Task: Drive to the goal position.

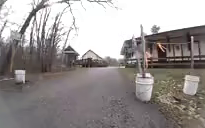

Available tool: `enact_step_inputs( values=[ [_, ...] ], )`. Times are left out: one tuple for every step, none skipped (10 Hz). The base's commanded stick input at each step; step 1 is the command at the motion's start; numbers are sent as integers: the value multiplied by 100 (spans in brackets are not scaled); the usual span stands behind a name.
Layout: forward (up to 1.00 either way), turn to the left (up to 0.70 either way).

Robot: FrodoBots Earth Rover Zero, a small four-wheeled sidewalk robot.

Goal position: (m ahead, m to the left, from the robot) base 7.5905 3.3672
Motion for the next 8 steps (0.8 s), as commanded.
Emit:
enact_step_inputs(
  values=[
    [100,0],
    [100,0],
    [100,0],
    [100,0],
    [100,0],
    [100,0],
    [100,0],
    [100,0]
  ],
)
